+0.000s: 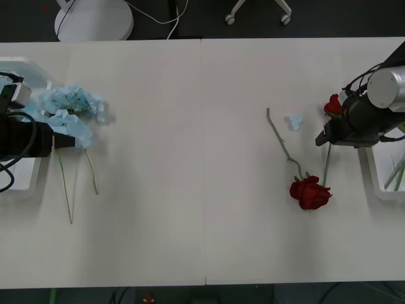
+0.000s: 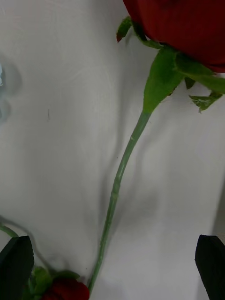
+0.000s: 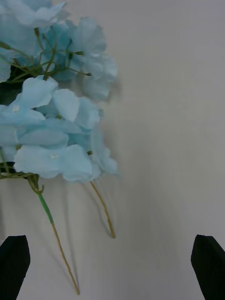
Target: Put the red flowers into the right box and the blue flowers into the left box
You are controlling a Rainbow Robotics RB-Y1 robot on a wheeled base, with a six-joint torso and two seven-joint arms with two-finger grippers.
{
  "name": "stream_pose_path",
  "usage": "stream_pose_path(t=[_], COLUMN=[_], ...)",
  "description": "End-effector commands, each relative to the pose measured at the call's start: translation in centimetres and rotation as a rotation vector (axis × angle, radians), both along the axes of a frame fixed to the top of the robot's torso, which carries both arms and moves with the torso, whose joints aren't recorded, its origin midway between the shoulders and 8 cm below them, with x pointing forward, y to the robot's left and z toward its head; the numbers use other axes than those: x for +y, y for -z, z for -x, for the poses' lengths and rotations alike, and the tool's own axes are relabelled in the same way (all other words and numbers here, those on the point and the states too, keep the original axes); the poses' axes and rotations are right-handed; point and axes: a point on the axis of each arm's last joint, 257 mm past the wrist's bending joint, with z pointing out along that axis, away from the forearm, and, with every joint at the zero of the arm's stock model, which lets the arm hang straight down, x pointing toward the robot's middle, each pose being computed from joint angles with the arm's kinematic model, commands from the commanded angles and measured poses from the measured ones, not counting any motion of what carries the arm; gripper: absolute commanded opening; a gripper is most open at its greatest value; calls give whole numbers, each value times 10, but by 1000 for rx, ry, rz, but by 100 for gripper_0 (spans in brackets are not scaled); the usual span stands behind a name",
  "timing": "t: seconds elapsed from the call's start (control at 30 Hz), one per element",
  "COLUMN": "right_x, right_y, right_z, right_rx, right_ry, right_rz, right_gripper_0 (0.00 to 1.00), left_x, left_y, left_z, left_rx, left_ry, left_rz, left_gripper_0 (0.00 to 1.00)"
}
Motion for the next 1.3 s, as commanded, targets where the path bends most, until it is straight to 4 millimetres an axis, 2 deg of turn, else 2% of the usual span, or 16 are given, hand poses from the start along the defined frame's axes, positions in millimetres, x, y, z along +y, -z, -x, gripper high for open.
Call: stream_pose_path(t=[0.03, 0.27, 0.43, 0.63, 0.73, 0.8, 0.87, 0.93, 1.1, 1.17, 1.23, 1.27, 1.3], right_x=[16, 16, 24, 31, 33, 33, 34, 32, 29, 26, 25, 24, 25], right_y=[-11, -2, -2, -3, -4, -2, -4, -3, 0, 1, 3, 4, 3], right_z=[-28, -40, -49, -53, -55, -54, -55, -55, -56, -59, -58, -58, -59], right_rx=[-71, -87, -111, -126, -135, -132, -136, -136, -140, -150, -148, -146, -148], right_ry=[33, 63, 64, 66, 57, 60, 57, 57, 66, 69, 73, 71, 72], right_rz=[-16, -3, -12, -35, -35, -37, -37, -32, -38, -37, -39, -37, -40], right_gripper_0=[100, 100, 100, 100, 65, 47, 38, 36, 32, 23, 4, 0, 0], left_x=[13, 29, 28, 25, 26, 24, 22, 22, 22, 22, 24, 25, 26], left_y=[28, 56, 74, 78, 83, 86, 86, 85, 88, 90, 94, 96, 98], left_z=[4, -5, -19, -32, -34, -39, -43, -48, -53, -57, -58, -59, -59], left_rx=[-55, -96, -118, -112, -100, -93, -91, -93, -86, -83, -79, -76, -74], left_ry=[-65, -117, -125, -132, -136, -134, -134, -142, -147, -146, -141, -142, -142], left_rz=[-27, -99, -129, -134, -136, -139, -138, -132, -137, -144, -173, -184, -193], left_gripper_0=[100, 100, 100, 100, 100, 100, 100, 100, 86, 82, 75, 68, 62])
